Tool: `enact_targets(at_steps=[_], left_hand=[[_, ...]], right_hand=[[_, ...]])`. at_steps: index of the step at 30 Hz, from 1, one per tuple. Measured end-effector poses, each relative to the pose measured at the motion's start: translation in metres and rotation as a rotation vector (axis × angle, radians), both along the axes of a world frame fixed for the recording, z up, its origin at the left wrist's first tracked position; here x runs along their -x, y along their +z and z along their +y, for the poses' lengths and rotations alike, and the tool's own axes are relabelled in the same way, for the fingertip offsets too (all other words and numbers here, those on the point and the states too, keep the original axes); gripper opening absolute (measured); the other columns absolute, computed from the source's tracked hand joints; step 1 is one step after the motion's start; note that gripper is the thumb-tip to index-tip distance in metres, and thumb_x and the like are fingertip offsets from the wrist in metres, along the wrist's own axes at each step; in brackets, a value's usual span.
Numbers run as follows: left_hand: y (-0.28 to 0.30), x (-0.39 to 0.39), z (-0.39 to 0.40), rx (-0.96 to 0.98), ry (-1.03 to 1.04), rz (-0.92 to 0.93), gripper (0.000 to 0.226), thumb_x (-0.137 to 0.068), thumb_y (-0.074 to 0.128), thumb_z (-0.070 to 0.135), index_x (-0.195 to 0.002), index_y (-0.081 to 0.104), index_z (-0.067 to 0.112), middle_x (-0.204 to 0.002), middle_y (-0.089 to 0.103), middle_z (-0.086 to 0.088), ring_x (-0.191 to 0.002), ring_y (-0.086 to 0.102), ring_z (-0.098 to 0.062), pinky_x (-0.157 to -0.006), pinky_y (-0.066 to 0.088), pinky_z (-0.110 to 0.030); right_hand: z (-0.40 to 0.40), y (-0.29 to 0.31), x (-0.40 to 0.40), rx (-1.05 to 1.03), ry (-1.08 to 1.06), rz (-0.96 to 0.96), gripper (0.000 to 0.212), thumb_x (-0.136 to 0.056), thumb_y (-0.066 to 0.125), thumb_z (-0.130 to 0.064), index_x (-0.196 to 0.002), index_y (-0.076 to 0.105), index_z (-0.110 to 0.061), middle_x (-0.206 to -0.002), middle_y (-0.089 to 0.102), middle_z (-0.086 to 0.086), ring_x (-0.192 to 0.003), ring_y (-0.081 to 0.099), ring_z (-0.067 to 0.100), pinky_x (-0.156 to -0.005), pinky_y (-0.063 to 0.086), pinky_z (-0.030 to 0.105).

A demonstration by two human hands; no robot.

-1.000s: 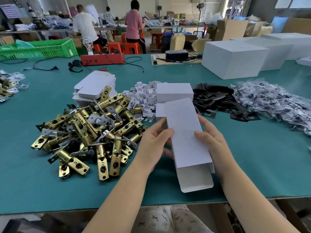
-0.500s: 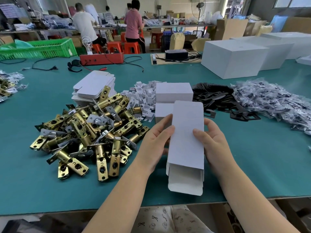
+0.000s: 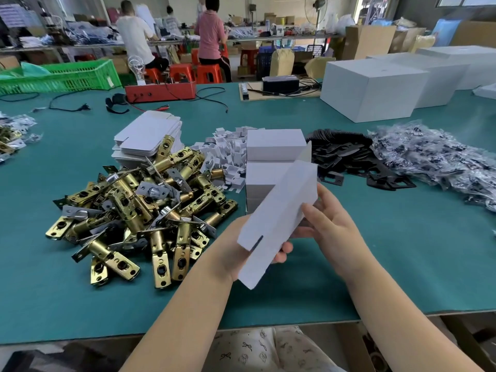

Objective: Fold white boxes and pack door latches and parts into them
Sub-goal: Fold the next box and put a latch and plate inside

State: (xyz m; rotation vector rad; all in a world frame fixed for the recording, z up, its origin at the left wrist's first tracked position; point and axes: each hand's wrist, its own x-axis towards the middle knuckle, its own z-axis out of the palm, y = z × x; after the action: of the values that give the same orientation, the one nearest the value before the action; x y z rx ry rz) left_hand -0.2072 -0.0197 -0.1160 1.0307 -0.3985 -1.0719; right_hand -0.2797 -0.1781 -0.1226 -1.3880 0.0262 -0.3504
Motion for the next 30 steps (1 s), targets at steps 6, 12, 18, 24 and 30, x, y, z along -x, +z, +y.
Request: enact_targets(at_steps=[6,12,18,24,30], left_hand=[[-0.001,0.001,-0.001,0.035,-0.014,0.135,0.067,-0.071,0.084,0.026,-0.129,0.055,0.008,-0.117,0.062,-0.026,-0.067,0.067,-0.025,-0.052,0.055,-0.027],[0.004,0.003,-0.002,0.112,0.160,-0.012,0.068,-0.084,0.050,0.061,-0.136,0.047,0.017,-0.105,0.072,-0.011,-0.079,0.069,-0.022,-0.062,0.057,-0.033],[0.003,0.008,0.000,0.105,-0.003,-0.225,0.080,-0.071,0.079,0.033,-0.142,0.043,0.027,-0.120,0.063,-0.010,-0.101,0.059,-0.027,-0.081,0.054,-0.039],[0.001,0.009,-0.005,0.092,0.211,-0.311,0.056,-0.080,0.062,0.015,-0.127,0.057,0.046,-0.111,0.069,0.003,-0.088,0.067,-0.018,-0.072,0.059,-0.034],[-0.001,0.011,-0.010,-0.065,0.333,-0.451,0.016,-0.083,0.058,0.033,-0.085,0.072,0.039,-0.084,0.071,0.007,-0.077,0.067,-0.009,-0.064,0.055,-0.027]], right_hand=[[-0.004,0.005,-0.002,-0.259,-0.136,-0.081,0.057,-0.084,0.063,-0.021,-0.133,0.034,-0.031,-0.089,0.073,-0.001,-0.078,0.067,0.014,-0.064,0.054,0.026],[-0.012,0.007,0.002,-0.366,-0.355,0.009,0.014,-0.096,0.049,-0.028,-0.107,0.057,-0.023,-0.084,0.069,-0.007,-0.076,0.063,0.012,-0.067,0.055,0.034],[-0.009,0.006,0.002,-0.227,-0.455,-0.051,0.005,-0.099,0.049,-0.022,-0.099,0.052,-0.025,-0.073,0.064,-0.016,-0.067,0.059,0.004,-0.065,0.049,0.030],[0.000,0.006,0.008,-0.035,-0.246,-0.026,0.011,-0.085,0.059,-0.024,-0.094,0.065,-0.025,-0.085,0.067,0.001,-0.074,0.060,0.016,-0.066,0.053,0.036],[0.007,0.009,0.007,0.028,-0.209,0.064,0.014,-0.080,0.059,-0.029,-0.084,0.071,-0.026,-0.086,0.068,0.006,-0.080,0.059,0.023,-0.075,0.051,0.046]])
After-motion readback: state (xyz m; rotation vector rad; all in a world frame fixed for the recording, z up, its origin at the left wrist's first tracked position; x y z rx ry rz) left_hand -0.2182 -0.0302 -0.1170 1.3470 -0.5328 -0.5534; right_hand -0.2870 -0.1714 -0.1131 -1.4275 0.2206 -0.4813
